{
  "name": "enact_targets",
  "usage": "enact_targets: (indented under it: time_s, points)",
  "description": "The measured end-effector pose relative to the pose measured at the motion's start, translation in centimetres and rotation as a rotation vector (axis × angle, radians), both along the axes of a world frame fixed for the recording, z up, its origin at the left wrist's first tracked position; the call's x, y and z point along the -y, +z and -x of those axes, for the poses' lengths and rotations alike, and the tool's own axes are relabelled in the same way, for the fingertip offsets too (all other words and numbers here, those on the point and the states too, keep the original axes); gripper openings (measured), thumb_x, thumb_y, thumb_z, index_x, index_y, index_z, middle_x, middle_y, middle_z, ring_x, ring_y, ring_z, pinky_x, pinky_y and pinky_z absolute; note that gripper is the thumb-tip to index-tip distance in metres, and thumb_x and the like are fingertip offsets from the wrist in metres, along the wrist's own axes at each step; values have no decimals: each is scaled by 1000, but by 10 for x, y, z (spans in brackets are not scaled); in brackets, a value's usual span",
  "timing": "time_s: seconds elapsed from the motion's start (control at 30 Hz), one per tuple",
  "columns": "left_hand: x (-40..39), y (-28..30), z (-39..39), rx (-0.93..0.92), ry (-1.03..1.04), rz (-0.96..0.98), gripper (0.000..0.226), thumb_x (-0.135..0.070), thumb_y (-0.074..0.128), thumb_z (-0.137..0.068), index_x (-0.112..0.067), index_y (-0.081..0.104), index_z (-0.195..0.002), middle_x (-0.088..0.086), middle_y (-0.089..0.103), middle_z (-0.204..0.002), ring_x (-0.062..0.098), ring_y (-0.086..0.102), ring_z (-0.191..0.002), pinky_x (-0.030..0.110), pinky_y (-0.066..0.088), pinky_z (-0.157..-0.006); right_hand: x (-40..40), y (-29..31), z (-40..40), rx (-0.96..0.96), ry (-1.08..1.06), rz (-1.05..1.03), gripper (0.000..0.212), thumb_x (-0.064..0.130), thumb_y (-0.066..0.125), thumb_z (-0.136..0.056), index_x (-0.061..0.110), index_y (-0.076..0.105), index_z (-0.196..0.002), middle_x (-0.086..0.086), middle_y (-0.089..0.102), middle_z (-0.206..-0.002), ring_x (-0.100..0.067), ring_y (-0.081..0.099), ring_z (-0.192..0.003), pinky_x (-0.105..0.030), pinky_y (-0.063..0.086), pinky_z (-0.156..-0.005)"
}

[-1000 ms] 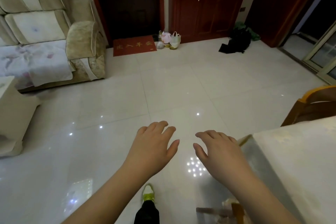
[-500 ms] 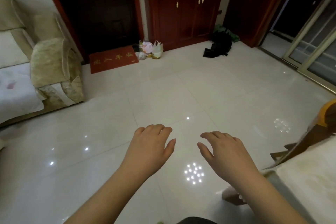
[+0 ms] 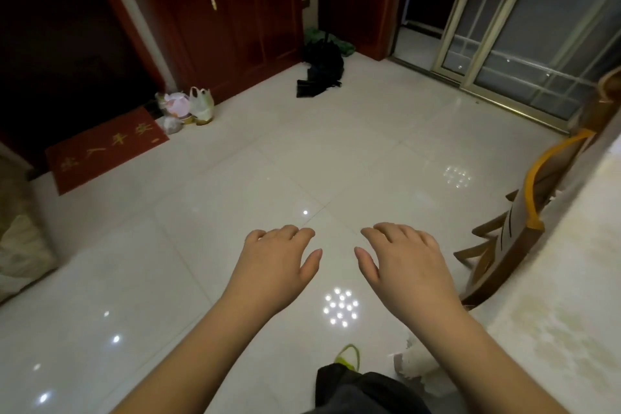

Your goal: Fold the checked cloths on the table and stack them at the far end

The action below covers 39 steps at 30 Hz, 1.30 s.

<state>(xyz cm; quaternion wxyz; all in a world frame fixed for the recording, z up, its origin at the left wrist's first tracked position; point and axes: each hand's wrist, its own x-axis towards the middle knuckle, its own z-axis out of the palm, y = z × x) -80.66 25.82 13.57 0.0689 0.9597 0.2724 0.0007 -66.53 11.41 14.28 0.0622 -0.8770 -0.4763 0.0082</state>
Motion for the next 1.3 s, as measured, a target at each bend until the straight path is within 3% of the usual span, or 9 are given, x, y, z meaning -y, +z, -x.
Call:
enact_targets:
  time_s: [0.07, 0.17, 0.37, 0.5, 0.67, 0.8, 1.03, 1.3]
  points:
    - [-16, 5, -36, 27, -5, 4, 53, -55, 22, -98, -32, 48, -137, -13, 57, -132, 11, 55, -118, 34, 33, -103, -11, 0, -28, 27, -40, -53, 48, 45, 33, -92, 20, 70, -109, 1, 71, -103, -22, 67, -92, -38, 51, -79]
    - [-36, 13, -89, 65, -30, -22, 61, -56, 19, -91, -29, 58, -129, -11, 64, -124, 13, 60, -114, 35, 40, -97, -27, 2, -72, 46, -87, -79, 46, 43, 36, -91, 19, 70, -110, -1, 70, -105, -22, 66, -95, -38, 51, -82]
    - [-66, 11, -179, 110, -159, -69, 48, -51, 35, -92, -25, 66, -117, -9, 68, -111, 15, 64, -105, 36, 49, -88, -49, -4, -149, 42, -191, -36, 49, 46, 36, -90, 19, 68, -117, -5, 69, -116, -24, 65, -105, -39, 52, -89]
    - [-85, 4, -236, 107, -241, -28, 50, -52, 34, -92, -25, 62, -123, -6, 65, -119, 17, 61, -111, 40, 47, -93, -61, -15, -193, 67, -248, -25, 49, 43, 62, -88, 16, 61, -129, -11, 59, -134, -31, 55, -125, -45, 46, -100]
    - [-120, -3, -308, 144, -302, -63, 53, -52, 35, -92, -21, 62, -125, 2, 64, -124, 23, 61, -115, 49, 48, -96, -94, -20, -250, 83, -321, 4, 56, 46, 38, -90, 15, 59, -131, -12, 57, -136, -31, 53, -127, -46, 44, -102]
    - [-163, -7, -366, 122, -350, -75, 56, -55, 33, -92, -23, 58, -130, 4, 59, -134, 27, 55, -125, 54, 44, -100, -133, -20, -302, 107, -368, 15, 51, 45, 45, -93, 16, 58, -133, -11, 58, -136, -30, 53, -127, -46, 44, -102]
    - [-229, 0, -460, 146, -491, -101, 57, -56, 33, -92, -21, 58, -130, 6, 58, -135, 31, 53, -127, 56, 41, -101, -190, -9, -382, 102, -485, 10, 57, 48, 31, -93, 17, 59, -132, -9, 58, -135, -29, 53, -127, -45, 41, -105]
    - [-238, -7, -579, 107, -588, -59, 60, -56, 30, -92, -23, 53, -136, 7, 53, -141, 30, 47, -133, 56, 43, -101, -193, -9, -476, 80, -612, 21, 59, 49, 28, -94, 17, 57, -134, -9, 57, -137, -28, 52, -128, -46, 41, -105]
